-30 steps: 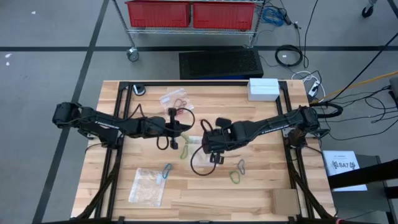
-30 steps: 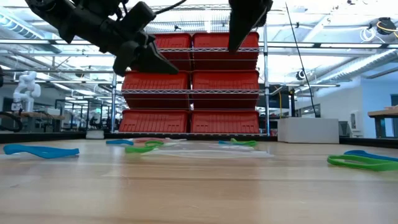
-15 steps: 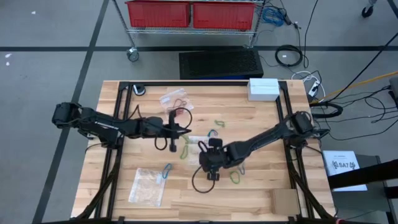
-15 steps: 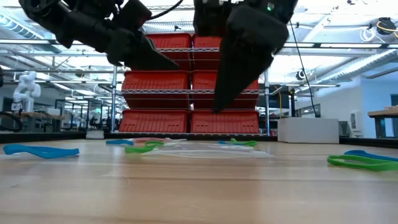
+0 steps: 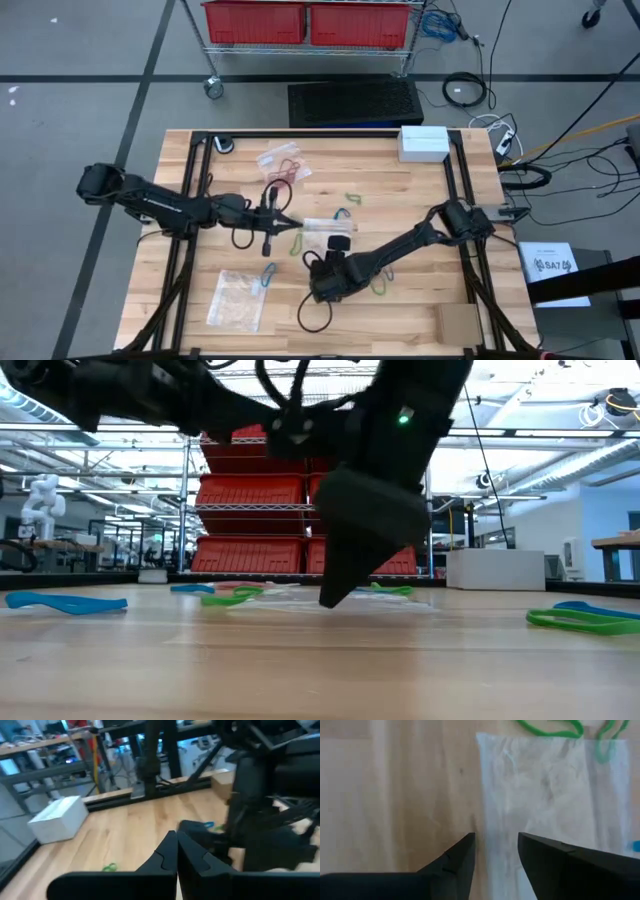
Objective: Sort rubber bands
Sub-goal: Open the middle zip bag
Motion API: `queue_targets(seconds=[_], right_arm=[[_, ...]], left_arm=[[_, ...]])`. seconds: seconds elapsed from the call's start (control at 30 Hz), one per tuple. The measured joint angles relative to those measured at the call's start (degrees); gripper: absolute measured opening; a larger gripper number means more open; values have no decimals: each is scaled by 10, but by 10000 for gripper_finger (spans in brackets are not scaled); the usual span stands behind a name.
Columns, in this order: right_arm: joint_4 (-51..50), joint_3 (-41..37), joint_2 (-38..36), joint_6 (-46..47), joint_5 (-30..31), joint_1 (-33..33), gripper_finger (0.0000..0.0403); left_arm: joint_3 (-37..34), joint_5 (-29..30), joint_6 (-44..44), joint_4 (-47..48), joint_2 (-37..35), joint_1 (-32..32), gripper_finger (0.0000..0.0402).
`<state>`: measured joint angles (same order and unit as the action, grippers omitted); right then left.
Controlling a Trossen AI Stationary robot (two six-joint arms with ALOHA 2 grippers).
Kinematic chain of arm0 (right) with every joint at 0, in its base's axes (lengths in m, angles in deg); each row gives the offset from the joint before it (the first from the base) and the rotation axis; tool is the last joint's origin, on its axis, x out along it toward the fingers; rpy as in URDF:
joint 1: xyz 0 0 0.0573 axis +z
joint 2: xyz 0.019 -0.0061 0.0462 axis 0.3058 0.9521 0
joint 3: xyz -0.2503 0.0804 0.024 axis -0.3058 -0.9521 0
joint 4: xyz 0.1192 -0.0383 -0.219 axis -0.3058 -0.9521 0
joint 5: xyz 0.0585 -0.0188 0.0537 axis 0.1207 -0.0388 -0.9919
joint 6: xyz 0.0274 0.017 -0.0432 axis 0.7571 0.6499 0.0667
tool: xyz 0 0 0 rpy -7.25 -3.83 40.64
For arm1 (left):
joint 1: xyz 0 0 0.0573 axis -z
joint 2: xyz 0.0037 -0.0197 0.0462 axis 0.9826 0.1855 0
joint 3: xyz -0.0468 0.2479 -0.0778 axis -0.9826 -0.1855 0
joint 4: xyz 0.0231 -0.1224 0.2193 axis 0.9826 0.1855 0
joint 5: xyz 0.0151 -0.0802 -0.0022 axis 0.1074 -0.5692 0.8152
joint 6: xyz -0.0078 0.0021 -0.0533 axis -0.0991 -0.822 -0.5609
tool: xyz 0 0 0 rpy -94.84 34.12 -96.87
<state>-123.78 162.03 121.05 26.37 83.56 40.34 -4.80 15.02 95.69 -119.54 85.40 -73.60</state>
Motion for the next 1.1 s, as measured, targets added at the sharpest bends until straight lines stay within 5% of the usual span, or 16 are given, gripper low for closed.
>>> queue_targets(seconds=[0.13,0.37,0.7,0.83,1.1], right_arm=[[-40,38,24,8,16,-4,114],[-58,76,25,15,16,-4,8],[-199,211,23,30,-2,2,1],[-282,273,23,31,-7,3,0],[-366,345,21,8,2,5,0]], left_arm=[[0,-1,-1,17,-13,18,0],[0,-2,0,71,-29,35,0],[0,21,32,163,-87,50,0],[0,-56,29,203,-111,50,4],[0,-70,-2,211,-115,55,95]])
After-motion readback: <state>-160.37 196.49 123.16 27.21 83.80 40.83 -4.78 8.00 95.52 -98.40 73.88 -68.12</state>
